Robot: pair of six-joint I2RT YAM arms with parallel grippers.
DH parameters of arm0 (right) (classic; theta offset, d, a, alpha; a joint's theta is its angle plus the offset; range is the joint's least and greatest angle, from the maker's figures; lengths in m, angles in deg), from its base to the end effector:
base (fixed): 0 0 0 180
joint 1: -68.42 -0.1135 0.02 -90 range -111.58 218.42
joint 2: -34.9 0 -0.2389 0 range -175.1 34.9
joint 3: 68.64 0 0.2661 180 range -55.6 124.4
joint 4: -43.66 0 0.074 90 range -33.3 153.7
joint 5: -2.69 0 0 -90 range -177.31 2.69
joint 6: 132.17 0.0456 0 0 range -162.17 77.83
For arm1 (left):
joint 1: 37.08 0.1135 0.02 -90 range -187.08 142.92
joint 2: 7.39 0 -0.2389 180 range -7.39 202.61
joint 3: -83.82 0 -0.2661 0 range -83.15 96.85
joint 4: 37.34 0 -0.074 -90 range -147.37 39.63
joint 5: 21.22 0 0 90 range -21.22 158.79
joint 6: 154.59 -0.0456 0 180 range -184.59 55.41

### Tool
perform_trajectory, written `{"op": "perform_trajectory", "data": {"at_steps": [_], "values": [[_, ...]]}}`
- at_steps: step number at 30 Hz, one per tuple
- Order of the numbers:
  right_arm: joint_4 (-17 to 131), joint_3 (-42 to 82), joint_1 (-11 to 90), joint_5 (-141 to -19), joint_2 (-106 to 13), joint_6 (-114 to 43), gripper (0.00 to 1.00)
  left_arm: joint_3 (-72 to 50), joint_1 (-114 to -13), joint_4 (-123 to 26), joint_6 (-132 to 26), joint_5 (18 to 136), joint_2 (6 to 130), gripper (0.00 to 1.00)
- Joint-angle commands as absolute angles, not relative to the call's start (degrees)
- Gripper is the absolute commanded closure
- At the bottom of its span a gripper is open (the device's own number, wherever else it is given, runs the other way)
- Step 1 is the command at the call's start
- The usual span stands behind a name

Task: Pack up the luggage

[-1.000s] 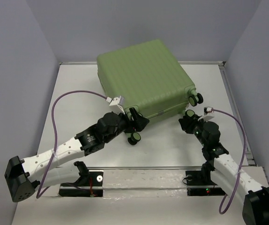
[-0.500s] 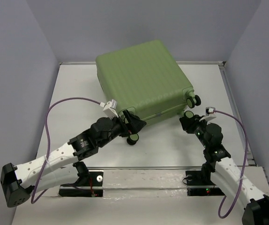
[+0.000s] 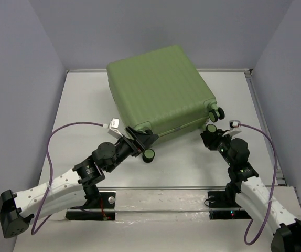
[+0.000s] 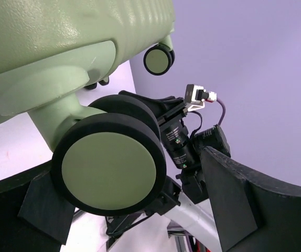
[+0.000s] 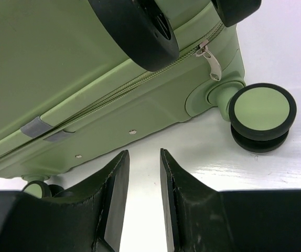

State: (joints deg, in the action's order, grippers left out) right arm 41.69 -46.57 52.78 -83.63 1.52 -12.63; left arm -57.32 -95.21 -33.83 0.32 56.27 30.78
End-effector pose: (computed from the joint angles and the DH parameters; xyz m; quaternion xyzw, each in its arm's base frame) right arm 0.1912 0.0566 0.1734 0.0716 0.7589 0.2711 0.5878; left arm 0.1227 -0.1786 0.2730 -0.1197 0.6708 -0.6047 0.4124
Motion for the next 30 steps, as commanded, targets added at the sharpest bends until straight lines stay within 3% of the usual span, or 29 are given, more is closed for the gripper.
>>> {"op": "perform_trajectory", "data": {"at_steps": [1, 9, 14, 30], "values": [[41.05, -45.06, 52.95, -82.65, 1.77, -13.43, 0.64, -58.01, -95.44, -24.70, 2.03, 54.28, 28.56, 0.01], [42.28, -44.62, 52.95, -83.00, 2.12, -13.87, 0.64, -61.52, -95.44, -33.22, 1.33, 50.77, 22.85, 0.01], [42.55, -44.18, 52.95, -83.97, 0.10, -13.60, 0.59, -64.34, -95.44, -31.21, 0.36, 49.98, 20.56, 0.01], [41.40, -43.74, 52.95, -82.56, -1.48, -14.31, 0.58, -61.09, -92.80, -26.20, -4.64, 51.82, 29.96, 0.01]]}}
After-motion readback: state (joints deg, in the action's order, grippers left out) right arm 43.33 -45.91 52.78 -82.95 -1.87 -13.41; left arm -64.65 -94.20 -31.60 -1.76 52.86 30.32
